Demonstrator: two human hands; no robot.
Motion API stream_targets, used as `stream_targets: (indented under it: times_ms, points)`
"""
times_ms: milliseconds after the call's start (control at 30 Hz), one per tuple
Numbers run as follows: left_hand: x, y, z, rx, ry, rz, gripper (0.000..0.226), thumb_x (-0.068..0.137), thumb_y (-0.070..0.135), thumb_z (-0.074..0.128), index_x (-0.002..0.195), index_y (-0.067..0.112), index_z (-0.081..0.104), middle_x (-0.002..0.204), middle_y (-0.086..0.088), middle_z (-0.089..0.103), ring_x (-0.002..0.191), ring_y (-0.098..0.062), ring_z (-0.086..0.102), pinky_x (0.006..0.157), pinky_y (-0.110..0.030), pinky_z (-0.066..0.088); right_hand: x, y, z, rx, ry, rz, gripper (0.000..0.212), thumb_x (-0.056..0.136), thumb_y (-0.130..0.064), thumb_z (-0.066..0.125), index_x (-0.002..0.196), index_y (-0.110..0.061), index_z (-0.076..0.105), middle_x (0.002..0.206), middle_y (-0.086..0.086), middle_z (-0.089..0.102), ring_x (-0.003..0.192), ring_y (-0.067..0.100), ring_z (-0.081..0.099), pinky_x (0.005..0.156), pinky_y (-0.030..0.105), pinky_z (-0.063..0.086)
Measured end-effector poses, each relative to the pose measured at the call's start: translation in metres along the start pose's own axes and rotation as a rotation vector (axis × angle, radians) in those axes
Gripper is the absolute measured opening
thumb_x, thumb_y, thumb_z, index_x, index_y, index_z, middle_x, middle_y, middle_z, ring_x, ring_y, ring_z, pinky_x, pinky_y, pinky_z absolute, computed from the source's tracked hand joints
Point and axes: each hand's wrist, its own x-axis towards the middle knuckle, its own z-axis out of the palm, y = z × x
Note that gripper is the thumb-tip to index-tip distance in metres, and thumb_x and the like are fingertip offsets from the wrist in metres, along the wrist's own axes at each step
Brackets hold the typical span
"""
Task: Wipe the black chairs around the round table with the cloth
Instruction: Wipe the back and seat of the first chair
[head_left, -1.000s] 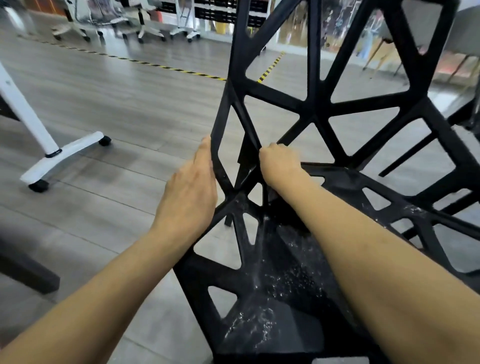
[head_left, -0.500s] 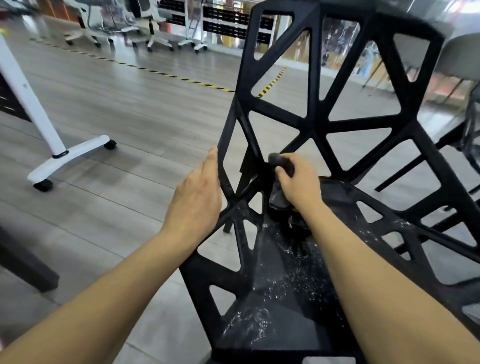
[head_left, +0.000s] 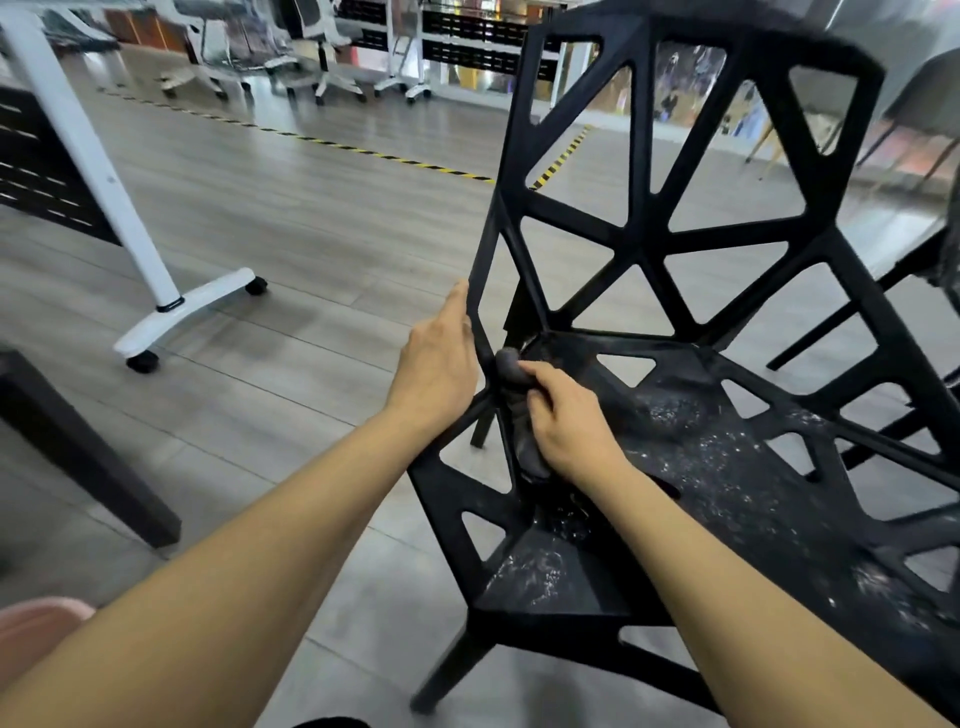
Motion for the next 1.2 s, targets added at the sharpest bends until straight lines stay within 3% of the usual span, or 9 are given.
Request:
stream_targets:
  times_ms: [67, 200, 367, 533, 633, 767, 900, 1033, 1200]
  points:
    - [-0.001, -0.002, -0.007, -0.043, -0.046, -0.016, 0.047, 0.107, 0.022, 0.034, 0.155, 0.022, 0.033, 0.132, -0.014, 0.063, 0.118, -0.039, 0.056, 0.096, -0.044, 0.045, -0.008, -0.004, -0.005, -0.002, -0.05, -0.006, 0.042, 0.095, 0.0, 0.049, 0.129, -0.017, 0.065, 0.124, 0.002, 0.068, 0.114, 0.012, 0.056, 0.093, -0.001, 0.03]
    - [-0.05, -0.012, -0.021, -0.217, 0.005, -0.094, 0.043, 0.108, 0.023, 0.036, 0.151, 0.022, 0.038, 0.146, 0.006, 0.053, 0.134, -0.016, 0.049, 0.107, -0.026, 0.037, 0.008, -0.013, -0.02, 0.207, 0.168, 0.137, 0.039, 0.095, 0.001, 0.048, 0.123, -0.019, 0.066, 0.121, -0.002, 0.068, 0.114, 0.013, 0.061, 0.108, 0.032, 0.045]
    - [-0.113, -0.019, -0.009, -0.443, 0.037, -0.185, 0.048, 0.107, 0.009, 0.035, 0.15, 0.028, 0.045, 0.146, 0.018, 0.051, 0.137, 0.003, 0.042, 0.111, -0.008, 0.029, 0.083, -0.07, -0.024, 0.439, 0.396, 0.03, 0.038, 0.1, -0.006, 0.045, 0.134, -0.015, 0.059, 0.13, -0.001, 0.063, 0.123, 0.011, 0.056, 0.112, 0.029, 0.04]
    - [-0.112, -0.028, -0.001, -0.736, 0.05, -0.322, 0.051, 0.107, 0.004, 0.033, 0.145, 0.033, 0.051, 0.14, 0.02, 0.057, 0.133, -0.003, 0.05, 0.117, -0.035, 0.038, 0.092, -0.075, 0.024, 0.314, 0.274, -0.112, 0.042, 0.103, -0.02, 0.049, 0.144, -0.016, 0.049, 0.144, 0.003, 0.052, 0.137, 0.015, 0.044, 0.117, 0.032, 0.032]
    - [-0.11, -0.027, -0.002, -0.844, 0.041, -0.336, 0.05, 0.106, -0.001, 0.033, 0.146, 0.024, 0.051, 0.137, 0.016, 0.061, 0.127, 0.001, 0.055, 0.114, -0.03, 0.04, 0.046, -0.073, 0.032, 0.341, 0.252, -0.228, 0.04, 0.101, -0.009, 0.05, 0.141, -0.012, 0.052, 0.139, -0.002, 0.054, 0.132, 0.011, 0.047, 0.114, 0.022, 0.032]
    - [-0.108, -0.027, -0.003, -0.892, 0.035, -0.324, 0.052, 0.105, -0.005, 0.031, 0.144, 0.021, 0.054, 0.131, 0.017, 0.065, 0.123, 0.002, 0.058, 0.1, -0.015, 0.046, -0.004, -0.075, 0.049, 0.253, 0.231, -0.42, 0.039, 0.099, 0.0, 0.052, 0.137, -0.01, 0.056, 0.137, 0.001, 0.056, 0.133, 0.016, 0.048, 0.114, 0.033, 0.034]
    - [-0.107, -0.029, -0.003, -0.839, 0.014, -0.302, 0.053, 0.105, -0.005, 0.031, 0.142, 0.024, 0.055, 0.132, 0.013, 0.066, 0.127, -0.007, 0.058, 0.111, -0.033, 0.042, 0.037, -0.067, 0.047, 0.237, 0.391, -0.215, 0.039, 0.102, -0.004, 0.044, 0.14, -0.013, 0.051, 0.131, 0.0, 0.055, 0.121, 0.017, 0.05, 0.106, 0.031, 0.039]
    - [-0.108, -0.029, -0.005, -0.77, 0.017, -0.288, 0.054, 0.105, -0.003, 0.031, 0.143, 0.028, 0.054, 0.132, 0.019, 0.064, 0.127, 0.0, 0.055, 0.114, -0.033, 0.04, 0.064, -0.06, 0.041, 0.323, 0.429, 0.105, 0.037, 0.105, -0.011, 0.037, 0.14, -0.015, 0.047, 0.119, 0.003, 0.055, 0.106, 0.017, 0.052, 0.085, 0.027, 0.038]
    - [-0.106, -0.031, -0.008, -0.825, -0.03, -0.276, 0.052, 0.105, -0.005, 0.032, 0.147, 0.019, 0.049, 0.137, 0.01, 0.062, 0.128, -0.003, 0.056, 0.115, -0.033, 0.04, -0.007, -0.069, 0.056, 0.073, 0.364, -0.127, 0.038, 0.103, -0.01, 0.041, 0.139, -0.014, 0.049, 0.117, 0.006, 0.055, 0.097, 0.016, 0.044, 0.086, 0.02, 0.03]
